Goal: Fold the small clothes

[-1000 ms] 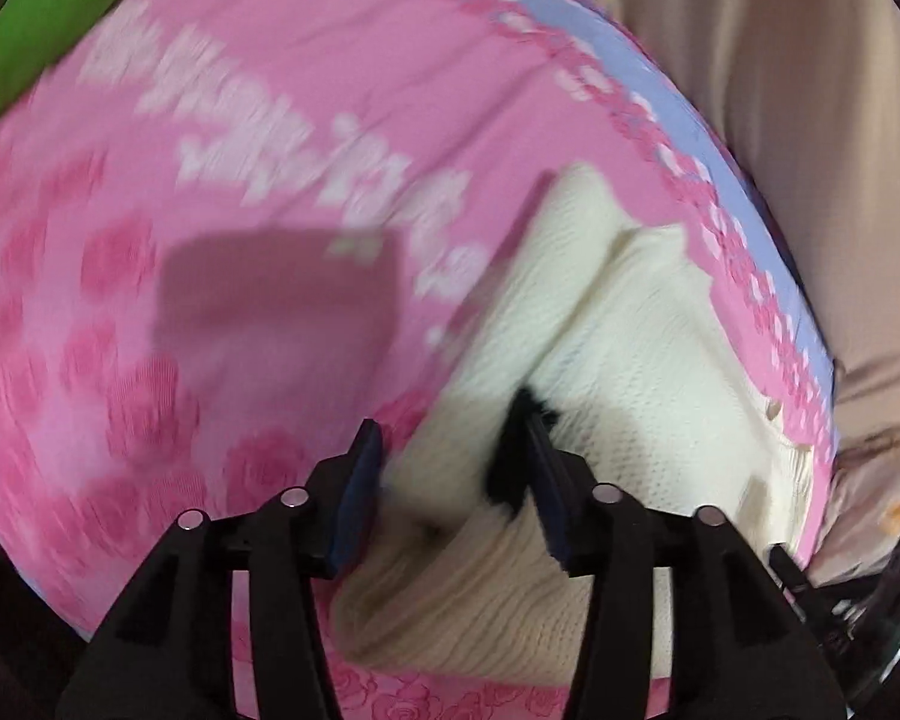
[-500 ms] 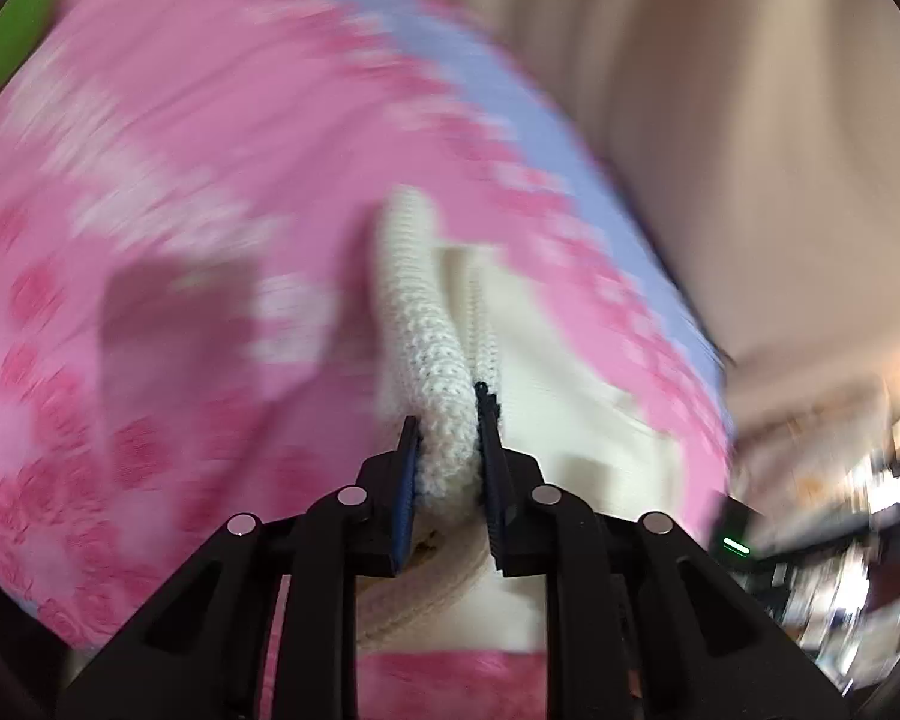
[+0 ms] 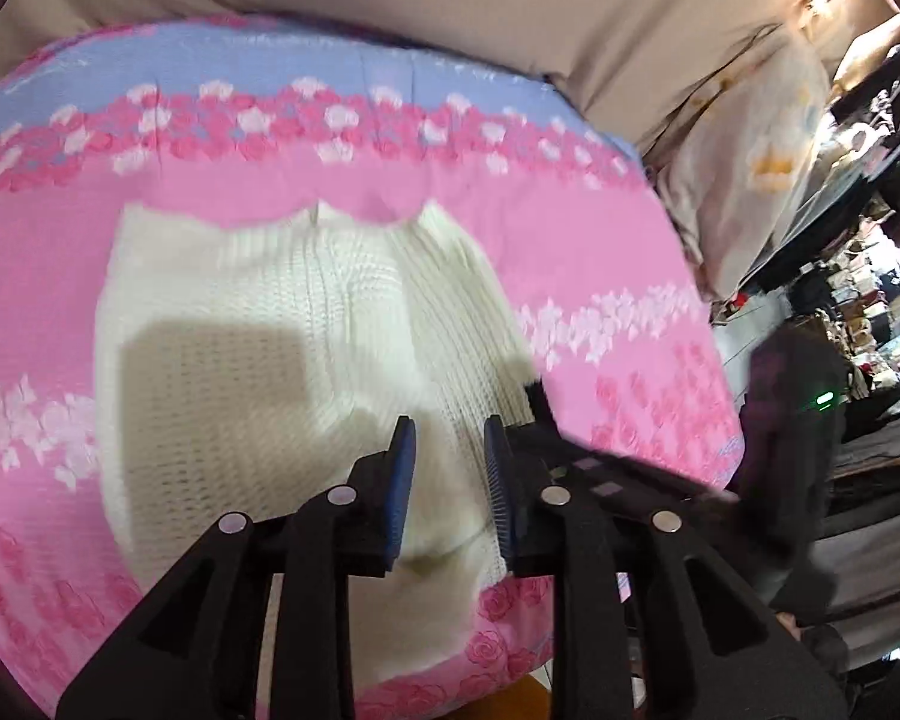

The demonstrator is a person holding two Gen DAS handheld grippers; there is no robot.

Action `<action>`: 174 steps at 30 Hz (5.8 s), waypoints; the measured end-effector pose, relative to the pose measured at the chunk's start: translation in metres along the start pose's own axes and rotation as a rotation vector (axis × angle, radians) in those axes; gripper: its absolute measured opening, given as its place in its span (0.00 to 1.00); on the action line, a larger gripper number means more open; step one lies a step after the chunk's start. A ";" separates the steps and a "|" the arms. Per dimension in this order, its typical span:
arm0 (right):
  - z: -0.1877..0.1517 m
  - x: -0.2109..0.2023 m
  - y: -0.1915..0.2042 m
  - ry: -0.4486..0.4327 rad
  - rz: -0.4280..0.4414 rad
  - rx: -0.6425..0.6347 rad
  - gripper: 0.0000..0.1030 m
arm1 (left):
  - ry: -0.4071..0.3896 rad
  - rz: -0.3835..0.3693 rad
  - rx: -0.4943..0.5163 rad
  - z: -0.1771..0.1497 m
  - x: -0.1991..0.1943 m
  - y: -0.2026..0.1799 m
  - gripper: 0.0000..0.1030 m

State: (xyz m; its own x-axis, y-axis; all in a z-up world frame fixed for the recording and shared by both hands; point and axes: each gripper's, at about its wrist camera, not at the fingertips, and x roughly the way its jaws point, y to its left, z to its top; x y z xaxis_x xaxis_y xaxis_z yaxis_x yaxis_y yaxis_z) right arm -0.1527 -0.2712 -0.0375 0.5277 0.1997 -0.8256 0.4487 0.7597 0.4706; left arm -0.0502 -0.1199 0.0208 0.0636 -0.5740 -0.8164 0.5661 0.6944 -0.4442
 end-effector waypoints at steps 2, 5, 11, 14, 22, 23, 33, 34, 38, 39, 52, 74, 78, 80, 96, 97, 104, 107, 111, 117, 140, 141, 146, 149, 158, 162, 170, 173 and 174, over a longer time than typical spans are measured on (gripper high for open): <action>0.000 -0.014 -0.020 -0.010 -0.012 0.040 0.29 | -0.047 0.002 -0.003 -0.004 -0.018 0.002 0.47; -0.004 -0.032 -0.027 -0.038 0.029 0.089 0.56 | -0.147 0.067 -0.025 -0.011 -0.052 0.024 0.62; -0.007 0.003 0.021 0.048 0.139 0.067 0.72 | -0.189 0.214 -0.136 -0.020 -0.084 0.079 0.62; -0.007 0.045 0.041 0.162 0.129 0.042 0.70 | -0.206 0.280 -0.146 -0.028 -0.093 0.091 0.62; 0.025 -0.024 0.087 -0.001 0.198 -0.121 0.15 | -0.211 0.246 -0.155 -0.041 -0.104 0.097 0.63; 0.029 -0.038 0.082 -0.031 0.161 -0.153 0.15 | -0.199 0.245 -0.144 -0.042 -0.101 0.095 0.63; 0.014 0.008 -0.005 0.046 -0.034 -0.042 0.25 | -0.129 0.269 -0.083 -0.031 -0.060 0.073 0.63; 0.011 0.000 -0.004 0.035 -0.022 -0.032 0.25 | -0.124 0.269 -0.079 -0.028 -0.056 0.071 0.63; -0.013 -0.028 -0.005 0.045 0.011 -0.035 0.41 | -0.096 0.280 -0.069 -0.020 -0.037 0.066 0.63; -0.023 -0.030 -0.004 0.057 0.026 -0.027 0.43 | -0.085 0.280 -0.066 -0.019 -0.032 0.065 0.63; -0.050 -0.022 -0.051 0.074 -0.061 0.084 0.08 | 0.113 0.312 0.015 -0.022 0.044 0.051 0.67; 0.070 0.005 0.019 -0.070 -0.089 -0.171 0.15 | 0.014 0.387 0.004 -0.015 0.036 0.058 0.69; 0.066 0.051 -0.009 0.064 -0.174 -0.198 0.18 | 0.012 0.414 0.033 -0.015 0.038 0.052 0.69; 0.060 0.030 -0.008 0.036 -0.140 -0.156 0.21 | -0.007 0.422 0.044 -0.015 0.029 0.048 0.69; -0.034 0.007 -0.040 0.132 -0.134 -0.067 0.07 | 0.022 0.422 0.032 -0.015 0.037 0.056 0.71; -0.035 0.010 -0.045 0.142 -0.118 -0.052 0.07 | 0.021 0.433 0.038 -0.015 0.037 0.055 0.71; -0.024 -0.021 -0.026 0.074 -0.085 -0.040 0.18 | 0.016 0.442 0.033 -0.011 0.030 0.052 0.70; 0.000 -0.038 -0.020 -0.011 -0.054 -0.016 0.28 | 0.016 0.443 0.018 -0.011 0.030 0.052 0.70; 0.036 -0.023 -0.008 -0.033 -0.088 -0.057 0.41 | 0.019 0.448 0.004 -0.012 0.034 0.055 0.71; 0.078 0.032 0.009 0.044 -0.125 -0.163 0.14 | 0.017 0.457 -0.017 -0.013 0.038 0.061 0.73; 0.001 0.032 -0.052 0.118 0.048 0.152 0.72 | 0.053 0.049 -0.371 -0.035 0.055 0.101 0.76; 0.002 0.033 -0.054 0.121 0.065 0.163 0.69 | 0.059 0.045 -0.370 -0.032 0.055 0.097 0.72; 0.011 0.017 -0.058 0.115 0.161 0.200 0.33 | 0.040 0.046 -0.295 -0.014 0.036 0.072 0.48; 0.018 -0.019 -0.050 0.031 0.197 0.177 0.31 | -0.015 -0.012 -0.233 0.002 0.015 0.041 0.46; 0.041 -0.109 -0.061 -0.166 0.105 0.041 0.32 | -0.102 -0.044 -0.103 0.019 0.017 -0.010 0.50; 0.030 -0.052 -0.101 -0.058 0.064 0.132 0.34 | 0.060 0.088 -0.157 -0.012 0.086 0.015 0.58; 0.012 -0.018 -0.124 -0.013 0.064 0.227 0.54 | 0.066 0.076 -0.187 -0.009 0.105 0.018 0.70; 0.014 -0.013 -0.125 0.004 0.097 0.288 0.39 | 0.112 0.064 -0.159 0.004 0.102 0.008 0.51; 0.017 -0.019 -0.120 -0.005 0.090 0.290 0.36 | 0.119 0.045 -0.145 0.010 0.095 0.003 0.46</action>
State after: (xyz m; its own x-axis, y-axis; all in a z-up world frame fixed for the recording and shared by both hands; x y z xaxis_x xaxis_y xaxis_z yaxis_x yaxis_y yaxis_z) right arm -0.2042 -0.3767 -0.0728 0.5781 0.2547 -0.7752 0.5865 0.5308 0.6118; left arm -0.0343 -0.1769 -0.0541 -0.0167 -0.4918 -0.8706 0.4405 0.7780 -0.4480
